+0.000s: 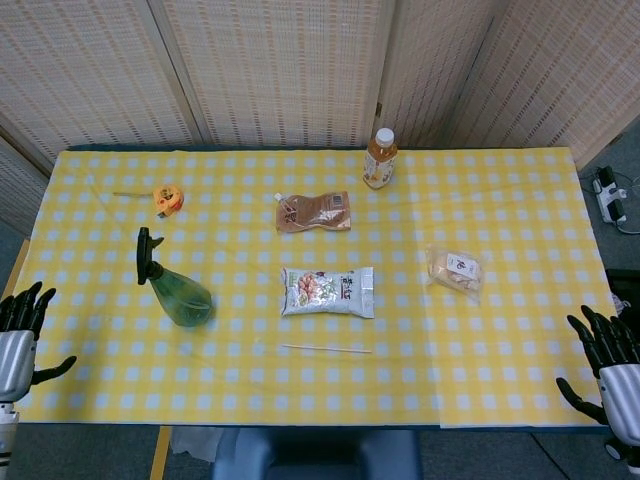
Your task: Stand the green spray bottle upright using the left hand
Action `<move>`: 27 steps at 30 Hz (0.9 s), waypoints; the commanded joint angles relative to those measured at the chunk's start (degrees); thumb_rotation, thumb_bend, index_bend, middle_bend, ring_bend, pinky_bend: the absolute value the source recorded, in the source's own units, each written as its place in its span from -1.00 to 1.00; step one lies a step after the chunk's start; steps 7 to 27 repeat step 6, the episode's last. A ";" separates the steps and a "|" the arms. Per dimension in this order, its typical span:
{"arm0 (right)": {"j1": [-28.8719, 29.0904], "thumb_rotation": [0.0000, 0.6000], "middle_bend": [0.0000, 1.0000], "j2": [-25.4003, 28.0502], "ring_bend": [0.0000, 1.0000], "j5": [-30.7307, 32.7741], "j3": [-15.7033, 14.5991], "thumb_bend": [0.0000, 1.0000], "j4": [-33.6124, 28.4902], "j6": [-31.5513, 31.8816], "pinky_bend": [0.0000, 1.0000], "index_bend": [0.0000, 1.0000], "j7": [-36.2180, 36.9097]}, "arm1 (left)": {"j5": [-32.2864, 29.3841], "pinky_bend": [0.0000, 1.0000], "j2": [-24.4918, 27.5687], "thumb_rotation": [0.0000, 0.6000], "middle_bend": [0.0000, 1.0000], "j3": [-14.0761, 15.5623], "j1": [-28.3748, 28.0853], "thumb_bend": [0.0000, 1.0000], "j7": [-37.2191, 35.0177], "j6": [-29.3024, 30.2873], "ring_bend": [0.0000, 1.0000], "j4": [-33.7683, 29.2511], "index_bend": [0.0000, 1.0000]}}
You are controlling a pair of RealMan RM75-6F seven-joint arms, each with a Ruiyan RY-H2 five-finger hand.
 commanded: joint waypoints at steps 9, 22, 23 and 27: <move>-0.76 1.00 -1.00 0.01 -1.00 -0.94 -0.40 -0.39 -0.05 1.58 -1.00 -1.00 -0.26 | 3.93 -1.00 -0.97 1.00 -1.00 1.41 1.27 -0.81 3.68 0.15 -1.00 0.47 -0.96; -0.76 1.00 -1.00 0.01 -1.00 -0.94 -0.40 -0.39 -0.05 1.58 -1.00 -1.00 -0.26 | 3.93 -1.00 -0.97 1.00 -1.00 1.41 1.27 -0.81 3.68 0.15 -1.00 0.47 -0.96; -0.76 1.00 -1.00 0.01 -1.00 -0.94 -0.40 -0.39 -0.05 1.58 -1.00 -1.00 -0.26 | 3.93 -1.00 -0.97 1.00 -1.00 1.41 1.27 -0.81 3.68 0.15 -1.00 0.47 -0.96; -0.76 1.00 -1.00 0.01 -1.00 -0.94 -0.40 -0.39 -0.05 1.58 -1.00 -1.00 -0.26 | 3.93 -1.00 -0.97 1.00 -1.00 1.41 1.27 -0.81 3.68 0.15 -1.00 0.47 -0.96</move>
